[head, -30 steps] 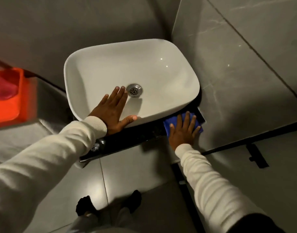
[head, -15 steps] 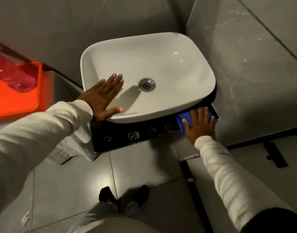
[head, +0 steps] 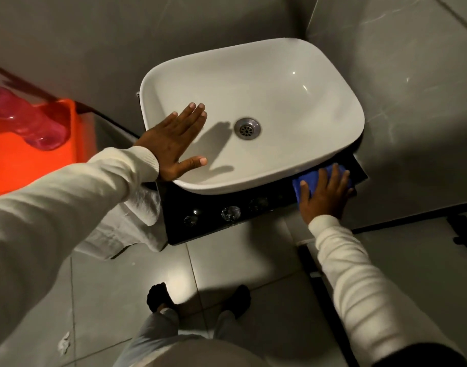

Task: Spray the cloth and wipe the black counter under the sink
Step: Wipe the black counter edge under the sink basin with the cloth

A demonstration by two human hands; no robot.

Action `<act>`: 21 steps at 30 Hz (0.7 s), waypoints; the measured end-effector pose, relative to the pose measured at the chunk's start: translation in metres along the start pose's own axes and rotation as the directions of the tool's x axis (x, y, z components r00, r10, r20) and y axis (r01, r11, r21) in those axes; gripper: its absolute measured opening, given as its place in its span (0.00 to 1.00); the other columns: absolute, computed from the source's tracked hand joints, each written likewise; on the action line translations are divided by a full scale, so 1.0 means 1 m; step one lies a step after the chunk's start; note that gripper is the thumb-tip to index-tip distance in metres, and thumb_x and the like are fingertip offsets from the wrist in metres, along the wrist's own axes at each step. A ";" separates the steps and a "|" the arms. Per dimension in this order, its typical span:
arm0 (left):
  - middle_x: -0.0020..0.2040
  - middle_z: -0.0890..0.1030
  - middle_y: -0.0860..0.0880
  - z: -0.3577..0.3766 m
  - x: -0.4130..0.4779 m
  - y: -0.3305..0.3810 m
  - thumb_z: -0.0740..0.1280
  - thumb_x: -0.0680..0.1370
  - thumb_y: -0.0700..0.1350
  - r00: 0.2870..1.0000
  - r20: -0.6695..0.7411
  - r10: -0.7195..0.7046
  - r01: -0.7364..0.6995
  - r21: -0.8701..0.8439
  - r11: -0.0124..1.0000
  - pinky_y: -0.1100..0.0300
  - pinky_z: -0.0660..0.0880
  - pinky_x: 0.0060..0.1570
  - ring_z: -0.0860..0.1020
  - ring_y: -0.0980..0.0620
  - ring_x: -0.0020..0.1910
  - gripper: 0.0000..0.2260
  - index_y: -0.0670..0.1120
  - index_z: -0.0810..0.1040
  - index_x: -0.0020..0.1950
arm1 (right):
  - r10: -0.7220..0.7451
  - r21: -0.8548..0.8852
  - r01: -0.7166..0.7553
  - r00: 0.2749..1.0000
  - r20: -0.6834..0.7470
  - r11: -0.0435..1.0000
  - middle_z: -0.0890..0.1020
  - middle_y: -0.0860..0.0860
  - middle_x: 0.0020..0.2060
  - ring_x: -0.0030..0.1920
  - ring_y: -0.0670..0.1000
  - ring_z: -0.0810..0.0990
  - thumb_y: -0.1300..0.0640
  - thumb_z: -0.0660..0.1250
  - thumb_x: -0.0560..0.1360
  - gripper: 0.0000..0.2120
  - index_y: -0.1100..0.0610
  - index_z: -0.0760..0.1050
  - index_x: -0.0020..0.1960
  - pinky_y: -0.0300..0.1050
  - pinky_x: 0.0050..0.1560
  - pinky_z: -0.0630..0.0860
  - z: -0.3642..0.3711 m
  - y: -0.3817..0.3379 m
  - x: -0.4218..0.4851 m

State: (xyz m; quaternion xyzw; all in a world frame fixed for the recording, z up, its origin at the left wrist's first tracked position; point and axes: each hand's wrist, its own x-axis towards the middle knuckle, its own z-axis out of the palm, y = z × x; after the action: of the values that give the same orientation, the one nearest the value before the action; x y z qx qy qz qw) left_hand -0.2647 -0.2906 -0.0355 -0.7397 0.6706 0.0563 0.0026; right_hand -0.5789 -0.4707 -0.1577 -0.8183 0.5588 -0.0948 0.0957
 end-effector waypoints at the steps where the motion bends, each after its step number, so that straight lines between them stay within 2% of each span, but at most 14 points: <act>1: 0.79 0.42 0.44 0.000 0.001 -0.002 0.39 0.71 0.71 1.000 0.002 0.022 -0.022 -0.003 1.000 0.47 0.47 0.77 0.40 0.47 0.78 0.43 0.44 0.40 0.77 | 0.068 0.035 -0.067 0.997 -0.023 0.997 0.62 0.63 0.76 0.76 0.69 0.55 0.45 0.61 0.77 0.29 0.61 0.67 0.71 0.71 0.71 0.57 0.002 -0.015 -0.007; 4: 0.79 0.42 0.44 0.001 0.004 -0.013 0.41 0.72 0.70 0.996 -0.013 0.089 -0.089 -0.013 0.996 0.47 0.47 0.77 0.40 0.48 0.78 0.42 0.44 0.40 0.77 | 0.129 0.099 -0.126 0.991 -0.020 0.987 0.61 0.64 0.76 0.76 0.70 0.54 0.46 0.63 0.76 0.30 0.61 0.65 0.73 0.71 0.72 0.58 0.014 -0.061 -0.048; 9: 0.80 0.43 0.45 0.004 0.007 -0.028 0.43 0.74 0.69 0.980 -0.058 0.190 -0.191 -0.020 0.981 0.47 0.49 0.77 0.41 0.48 0.78 0.40 0.45 0.40 0.77 | -0.018 0.056 0.019 1.000 -0.008 0.998 0.63 0.63 0.75 0.76 0.69 0.55 0.45 0.61 0.76 0.29 0.60 0.66 0.71 0.65 0.74 0.57 0.020 -0.067 -0.068; 11: 0.80 0.43 0.45 0.004 0.009 -0.032 0.44 0.74 0.69 0.972 -0.059 0.229 -0.231 -0.035 0.972 0.47 0.48 0.77 0.40 0.49 0.78 0.40 0.45 0.40 0.77 | 0.060 0.016 -0.060 0.998 -0.003 0.998 0.61 0.62 0.76 0.77 0.67 0.53 0.45 0.61 0.78 0.29 0.61 0.65 0.72 0.64 0.76 0.55 0.018 -0.069 -0.057; 13: 0.80 0.43 0.44 0.005 0.010 -0.040 0.44 0.74 0.69 0.955 -0.072 0.288 -0.291 -0.035 0.956 0.47 0.48 0.77 0.40 0.49 0.78 0.40 0.45 0.40 0.77 | 0.233 -0.001 -0.233 0.971 0.043 0.972 0.54 0.60 0.79 0.78 0.64 0.47 0.45 0.58 0.79 0.31 0.60 0.59 0.76 0.63 0.78 0.49 0.020 -0.088 -0.056; 15: 0.80 0.43 0.44 0.003 0.016 -0.054 0.43 0.74 0.69 0.931 -0.066 0.359 -0.362 -0.036 0.931 0.47 0.47 0.77 0.40 0.48 0.78 0.40 0.45 0.41 0.77 | 0.405 0.048 -0.406 0.914 0.034 0.912 0.49 0.60 0.79 0.78 0.64 0.43 0.45 0.58 0.79 0.32 0.58 0.54 0.78 0.62 0.78 0.44 0.027 -0.123 -0.070; 16: 0.80 0.43 0.44 0.001 0.019 -0.058 0.43 0.74 0.69 0.925 -0.070 0.373 -0.375 -0.024 0.927 0.47 0.47 0.77 0.40 0.48 0.78 0.40 0.45 0.41 0.77 | 0.414 0.079 -0.414 0.910 0.022 0.907 0.50 0.61 0.79 0.78 0.65 0.43 0.45 0.58 0.79 0.33 0.59 0.54 0.78 0.62 0.78 0.43 0.028 -0.137 -0.079; 19: 0.79 0.43 0.44 -0.005 0.026 -0.068 0.42 0.73 0.69 0.910 -0.074 0.407 -0.408 -0.005 0.913 0.46 0.47 0.77 0.41 0.48 0.78 0.41 0.44 0.41 0.77 | 0.345 0.117 -0.337 0.937 -0.052 0.934 0.58 0.65 0.77 0.77 0.70 0.51 0.47 0.62 0.77 0.31 0.60 0.61 0.75 0.65 0.76 0.52 0.039 -0.178 -0.118; 21: 0.79 0.43 0.43 -0.005 0.029 -0.071 0.41 0.73 0.69 0.894 -0.055 0.444 -0.444 0.007 0.896 0.47 0.47 0.77 0.41 0.47 0.78 0.41 0.43 0.41 0.77 | 0.326 0.111 -0.318 0.944 -0.058 0.941 0.60 0.64 0.76 0.76 0.70 0.53 0.47 0.62 0.76 0.31 0.59 0.62 0.74 0.66 0.74 0.56 0.047 -0.193 -0.138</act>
State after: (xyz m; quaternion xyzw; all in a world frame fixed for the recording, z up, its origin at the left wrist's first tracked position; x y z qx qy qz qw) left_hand -0.1912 -0.3122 -0.0382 -0.5685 0.8213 0.0366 -0.0310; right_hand -0.4431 -0.2710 -0.1590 -0.7058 0.6829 -0.1367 0.1296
